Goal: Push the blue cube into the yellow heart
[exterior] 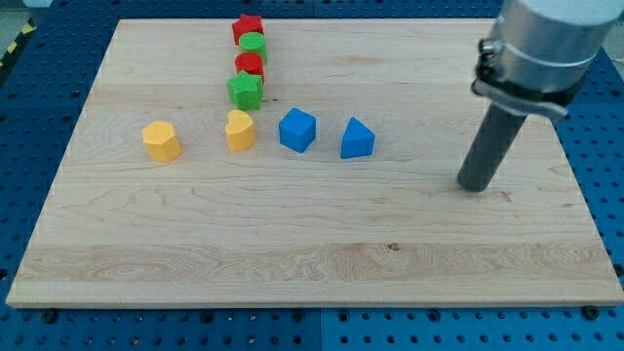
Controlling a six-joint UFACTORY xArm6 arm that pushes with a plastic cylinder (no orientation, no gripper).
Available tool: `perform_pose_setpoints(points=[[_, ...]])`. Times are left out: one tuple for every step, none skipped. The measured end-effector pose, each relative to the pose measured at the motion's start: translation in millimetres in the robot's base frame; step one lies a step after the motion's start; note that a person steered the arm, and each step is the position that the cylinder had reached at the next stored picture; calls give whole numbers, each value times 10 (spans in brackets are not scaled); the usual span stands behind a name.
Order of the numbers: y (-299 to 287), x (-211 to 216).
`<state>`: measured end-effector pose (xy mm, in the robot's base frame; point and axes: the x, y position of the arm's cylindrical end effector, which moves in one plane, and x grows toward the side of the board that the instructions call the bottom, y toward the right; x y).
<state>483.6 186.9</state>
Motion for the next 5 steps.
perform_pose_setpoints(points=[[-1,-264],[-217,-264],[-880,-264],[-1211,-344],[-1246,-400]])
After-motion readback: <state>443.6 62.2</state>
